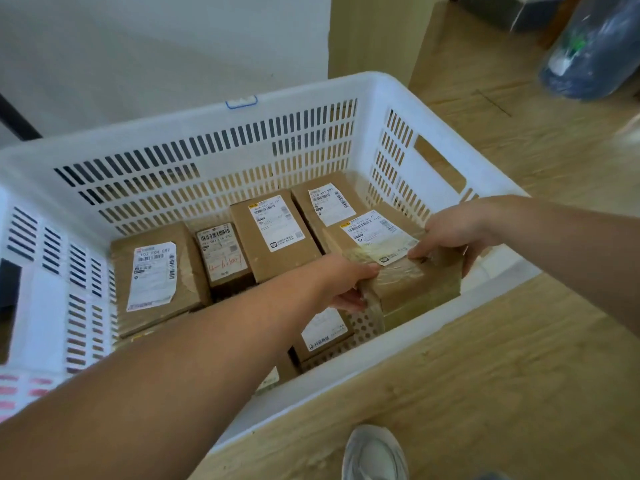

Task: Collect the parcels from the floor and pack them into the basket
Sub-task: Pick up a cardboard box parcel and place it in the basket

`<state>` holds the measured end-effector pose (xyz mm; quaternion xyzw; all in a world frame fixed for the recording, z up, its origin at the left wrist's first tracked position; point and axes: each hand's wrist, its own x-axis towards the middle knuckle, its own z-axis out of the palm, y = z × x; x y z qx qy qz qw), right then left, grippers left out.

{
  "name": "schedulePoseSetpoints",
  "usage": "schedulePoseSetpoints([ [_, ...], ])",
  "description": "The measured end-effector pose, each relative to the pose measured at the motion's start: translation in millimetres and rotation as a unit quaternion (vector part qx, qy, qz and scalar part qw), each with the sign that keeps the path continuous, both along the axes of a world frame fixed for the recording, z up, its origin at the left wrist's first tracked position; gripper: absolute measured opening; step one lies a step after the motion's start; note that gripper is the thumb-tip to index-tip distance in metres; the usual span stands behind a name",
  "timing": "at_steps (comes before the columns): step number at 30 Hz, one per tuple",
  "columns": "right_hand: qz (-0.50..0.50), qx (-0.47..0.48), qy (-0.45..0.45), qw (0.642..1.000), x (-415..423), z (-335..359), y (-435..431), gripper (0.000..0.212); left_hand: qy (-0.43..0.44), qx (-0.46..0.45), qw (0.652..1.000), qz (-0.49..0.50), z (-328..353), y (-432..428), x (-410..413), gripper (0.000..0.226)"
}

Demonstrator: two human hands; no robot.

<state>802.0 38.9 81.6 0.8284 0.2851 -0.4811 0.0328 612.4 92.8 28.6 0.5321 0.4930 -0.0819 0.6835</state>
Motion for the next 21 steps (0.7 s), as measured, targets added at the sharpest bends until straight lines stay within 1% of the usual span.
schedulePoseSetpoints([
  [2, 0.004, -0.004, 0.002, 1.000, -0.8, -3.4, 0.5, 0.048, -0.002, 0.010, 1.000, 0.011, -3.9, -4.3, 2.9, 0.023],
  [6, 0.023, -0.013, -0.001, 1.000, -4.1, -11.2, -1.1, 0.044, -0.009, 0.032, 0.999, 0.003, -13.9, -9.7, 7.4, 0.031],
  [7, 0.026, -0.013, -0.001, 1.000, -4.6, -12.4, -1.2, 0.041, -0.012, 0.037, 0.999, 0.001, -16.0, -9.9, 7.6, 0.030],
  [10, 0.040, -0.030, 0.012, 0.999, -7.1, -13.4, -0.8, 0.027, 0.008, 0.070, 0.997, -0.036, -22.2, -11.5, 5.5, 0.016],
  [11, 0.048, -0.043, 0.019, 0.998, -7.5, -13.8, 0.1, 0.025, 0.023, 0.087, 0.994, -0.054, -23.6, -11.1, 4.2, 0.019],
  [12, 0.055, -0.057, 0.026, 0.997, -7.4, -13.9, 1.6, 0.025, 0.039, 0.109, 0.991, -0.070, -26.8, -8.4, 3.2, 0.027],
  [13, 0.065, -0.070, 0.030, 0.995, -6.6, -14.2, 3.8, 0.029, 0.051, 0.139, 0.986, -0.073, -29.4, -4.8, 2.3, 0.042],
  [15, 0.087, -0.094, 0.034, 0.991, -2.3, -16.4, 9.9, 0.042, 0.056, 0.211, 0.974, -0.058, -33.5, 4.2, 1.5, 0.084],
  [16, 0.098, -0.105, 0.032, 0.989, -0.1, -18.0, 13.0, 0.046, 0.058, 0.253, 0.963, -0.074, -34.8, 7.3, 2.3, 0.098],
  [17, 0.110, -0.113, 0.031, 0.987, 1.8, -19.8, 15.8, 0.047, 0.068, 0.299, 0.946, -0.109, -33.9, 8.2, 3.9, 0.107],
  [19, 0.126, -0.124, 0.035, 0.984, 4.4, -23.4, 18.7, 0.045, 0.102, 0.370, 0.905, -0.185, -31.6, 6.4, 7.0, 0.113],
  [21, 0.133, -0.133, 0.045, 0.981, 7.2, -27.1, 21.1, 0.041, 0.124, 0.379, 0.889, -0.224, -33.6, 7.1, 9.5, 0.109],
])
